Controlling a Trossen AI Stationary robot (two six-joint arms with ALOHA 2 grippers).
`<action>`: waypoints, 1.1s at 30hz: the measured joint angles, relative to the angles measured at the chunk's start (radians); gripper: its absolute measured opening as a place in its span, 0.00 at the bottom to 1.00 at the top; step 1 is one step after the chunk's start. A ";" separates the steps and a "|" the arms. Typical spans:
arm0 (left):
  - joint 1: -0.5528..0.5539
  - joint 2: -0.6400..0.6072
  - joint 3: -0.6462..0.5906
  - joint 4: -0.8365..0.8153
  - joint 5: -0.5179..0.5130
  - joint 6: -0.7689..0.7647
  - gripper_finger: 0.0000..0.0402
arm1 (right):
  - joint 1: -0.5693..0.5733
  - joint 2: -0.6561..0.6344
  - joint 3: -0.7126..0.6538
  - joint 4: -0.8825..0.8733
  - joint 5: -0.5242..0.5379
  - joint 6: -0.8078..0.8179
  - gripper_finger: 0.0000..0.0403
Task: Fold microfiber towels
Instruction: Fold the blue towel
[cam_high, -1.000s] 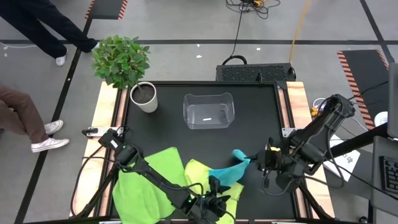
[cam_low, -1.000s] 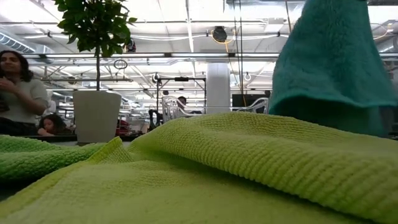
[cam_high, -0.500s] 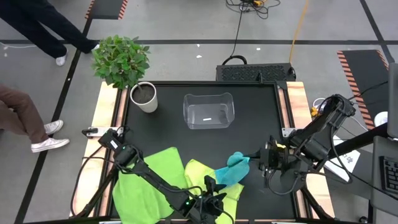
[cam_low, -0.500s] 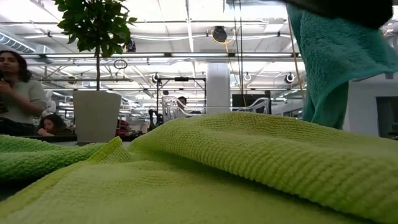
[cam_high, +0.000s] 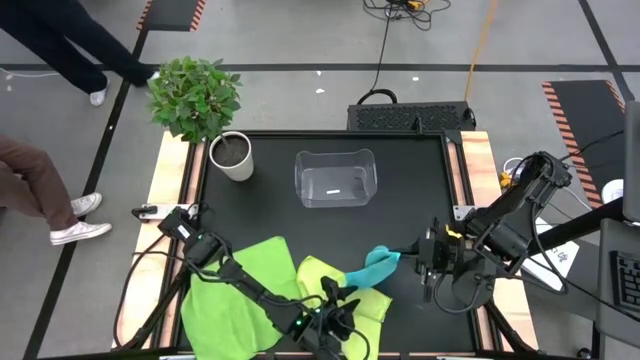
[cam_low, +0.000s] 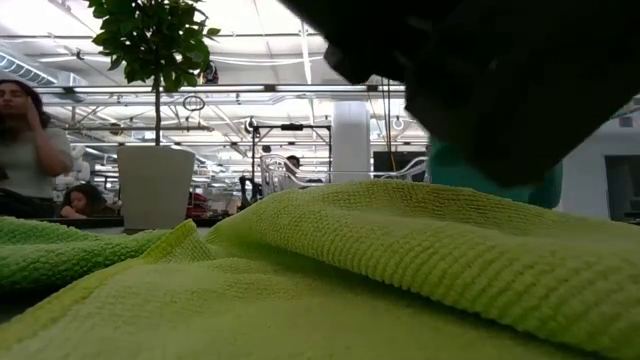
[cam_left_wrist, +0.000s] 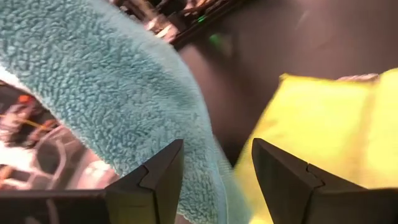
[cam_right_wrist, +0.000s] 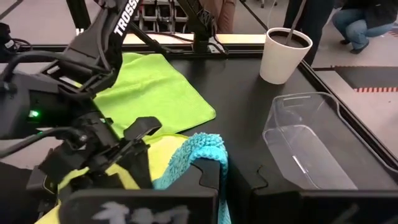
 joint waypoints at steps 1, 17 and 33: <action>0.002 0.000 -0.003 -0.002 -0.016 0.002 0.48 | 0.000 0.000 0.000 0.002 0.004 -0.001 0.00; 0.033 0.001 -0.034 -0.002 -0.226 0.069 0.48 | 0.010 0.038 0.000 0.078 0.037 -0.050 0.00; 0.025 0.001 -0.034 -0.022 -0.132 0.045 0.36 | 0.047 0.053 0.000 0.121 0.101 -0.085 0.00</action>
